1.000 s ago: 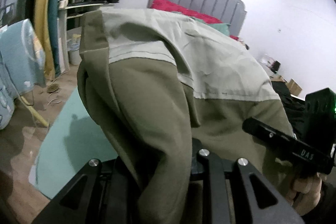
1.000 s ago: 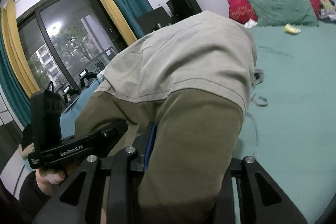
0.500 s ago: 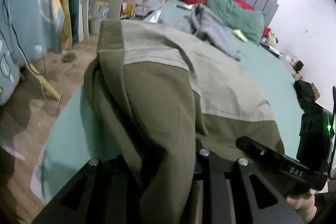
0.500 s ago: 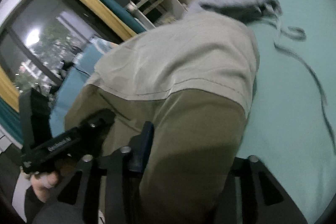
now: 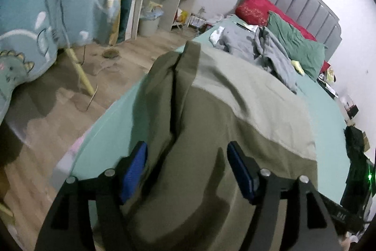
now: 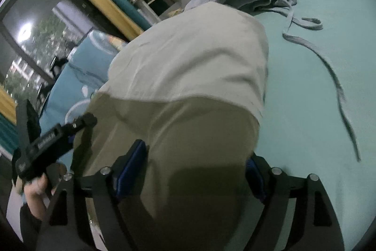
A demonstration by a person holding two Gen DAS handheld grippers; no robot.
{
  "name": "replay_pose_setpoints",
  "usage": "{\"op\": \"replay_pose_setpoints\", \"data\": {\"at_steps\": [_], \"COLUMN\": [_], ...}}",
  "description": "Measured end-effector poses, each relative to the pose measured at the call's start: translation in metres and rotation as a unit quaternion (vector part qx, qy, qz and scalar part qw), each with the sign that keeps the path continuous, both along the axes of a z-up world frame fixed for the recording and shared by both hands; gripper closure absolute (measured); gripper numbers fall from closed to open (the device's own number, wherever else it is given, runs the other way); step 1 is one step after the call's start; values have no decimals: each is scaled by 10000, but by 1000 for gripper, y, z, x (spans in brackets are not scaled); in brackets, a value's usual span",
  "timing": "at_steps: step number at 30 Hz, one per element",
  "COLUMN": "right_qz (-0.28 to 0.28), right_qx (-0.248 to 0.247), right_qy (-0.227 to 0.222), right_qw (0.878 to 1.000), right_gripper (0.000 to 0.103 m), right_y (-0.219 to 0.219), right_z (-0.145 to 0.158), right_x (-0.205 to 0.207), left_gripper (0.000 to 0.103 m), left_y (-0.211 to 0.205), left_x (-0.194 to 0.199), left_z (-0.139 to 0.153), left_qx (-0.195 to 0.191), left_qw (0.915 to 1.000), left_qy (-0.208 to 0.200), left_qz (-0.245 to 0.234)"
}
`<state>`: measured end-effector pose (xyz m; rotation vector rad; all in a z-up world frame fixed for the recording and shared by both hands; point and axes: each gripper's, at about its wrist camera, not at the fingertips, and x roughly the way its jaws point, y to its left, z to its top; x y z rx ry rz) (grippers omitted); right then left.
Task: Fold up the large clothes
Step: 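Carry the jacket bundle off the bed edge with both grippers, then lower the jacket bundle onto the floor beside the bed and open both grippers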
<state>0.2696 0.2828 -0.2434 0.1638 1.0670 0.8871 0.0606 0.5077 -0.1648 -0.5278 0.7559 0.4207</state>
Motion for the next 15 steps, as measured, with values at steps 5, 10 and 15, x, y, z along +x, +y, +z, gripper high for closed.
{"op": "replay_pose_setpoints", "data": {"at_steps": [5, 10, 15], "right_qz": [165, 246, 290], "right_qx": [-405, -460, -629], "right_qy": [-324, -165, -319], "right_qw": [9985, 9985, 9971], "right_gripper": [14, 14, 14], "right_y": [-23, -37, -56], "right_z": [1, 4, 20], "right_x": [-30, -39, -52], "left_gripper": [30, 24, 23], "left_y": [-33, -58, -65], "left_x": [-13, -32, -53], "left_z": [-18, -20, 3], "left_qx": [546, 1039, 965], "left_qw": [9958, 9922, 9940], "left_qy": [702, 686, 453], "left_qz": [-228, -103, 248]}}
